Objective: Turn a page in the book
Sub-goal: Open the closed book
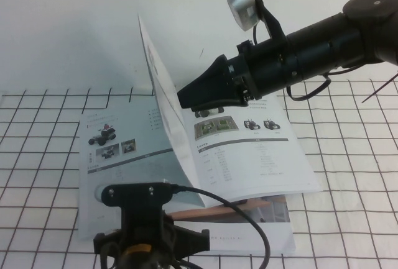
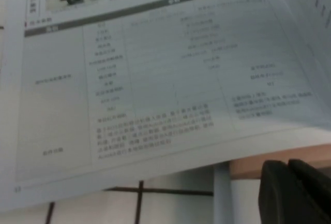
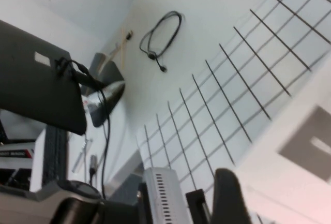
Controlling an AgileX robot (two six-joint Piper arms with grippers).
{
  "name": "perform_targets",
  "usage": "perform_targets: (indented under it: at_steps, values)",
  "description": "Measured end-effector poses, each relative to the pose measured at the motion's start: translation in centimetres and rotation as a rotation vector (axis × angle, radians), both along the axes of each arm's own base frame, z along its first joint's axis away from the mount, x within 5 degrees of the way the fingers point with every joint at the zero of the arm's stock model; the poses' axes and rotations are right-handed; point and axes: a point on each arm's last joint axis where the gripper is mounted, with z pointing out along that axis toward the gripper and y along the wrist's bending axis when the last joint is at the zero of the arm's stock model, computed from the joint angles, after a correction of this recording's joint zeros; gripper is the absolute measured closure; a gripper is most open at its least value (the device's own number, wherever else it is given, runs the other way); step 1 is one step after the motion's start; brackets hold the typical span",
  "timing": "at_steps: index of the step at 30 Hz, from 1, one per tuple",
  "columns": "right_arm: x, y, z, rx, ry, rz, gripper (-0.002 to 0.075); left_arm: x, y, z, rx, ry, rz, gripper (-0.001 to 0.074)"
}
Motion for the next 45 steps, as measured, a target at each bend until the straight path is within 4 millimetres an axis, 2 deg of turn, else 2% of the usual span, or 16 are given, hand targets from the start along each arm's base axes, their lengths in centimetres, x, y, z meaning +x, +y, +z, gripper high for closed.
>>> perform_targets:
  at_steps: [4, 7, 11, 13, 16, 21, 24, 34, 39, 45]
  values:
    - [-0.1, -0.2, -0.4, -0.043, -0.015, 0.013, 0.0311, -1.1, -0.9, 0.2, -0.038, 0.035, -0.065, 0.0737]
    - [-0.1, -0.2, -0.5, -0.062, -0.022, 0.019, 0.0315, -3.1, -2.3, 0.9, -0.038, 0.008, -0.172, 0.0738]
    - [-0.1, -0.3, -0.8, -0.089, -0.031, 0.029, 0.0324, -6.1, -4.3, 2.2, 0.018, -0.172, -0.353, 0.0738]
    - [-0.2, -0.5, -1.1, -0.126, -0.045, 0.041, 0.0342, -6.3, -4.4, 3.2, 0.04, -0.289, -0.352, 0.0738]
    - [0.0, -1.3, -2.1, -0.255, -0.083, 0.052, 0.0406, -4.9, -4.0, 4.3, 0.075, -0.321, -0.25, 0.0737]
    - [1.7, -3.8, -4.8, -0.619, -0.159, -0.066, 0.0622, 1.0, -2.5, 4.0, 0.085, -0.08, -0.18, 0.0737]
    - [2.8, -4.5, -6.5, -0.702, -0.176, -0.115, 0.0695, 3.3, -0.8, 3.7, 0.045, -0.02, -0.116, 0.0737]
    - [5.0, -4.8, -13.9, -0.834, -0.164, -0.129, 0.0725, 8.3, 3.7, 2.5, -0.15, 0.148, -0.078, 0.0738]
    - [5.0, -4.7, -14.4, -0.844, -0.129, -0.098, 0.0725, 9.6, 5.3, 1.2, -0.213, 0.226, -0.067, 0.0738]
    - [3.9, -4.9, -14.4, -0.865, 0.007, -0.058, 0.0725, 9.8, 5.4, 1.1, -0.228, 0.242, -0.098, 0.0738]
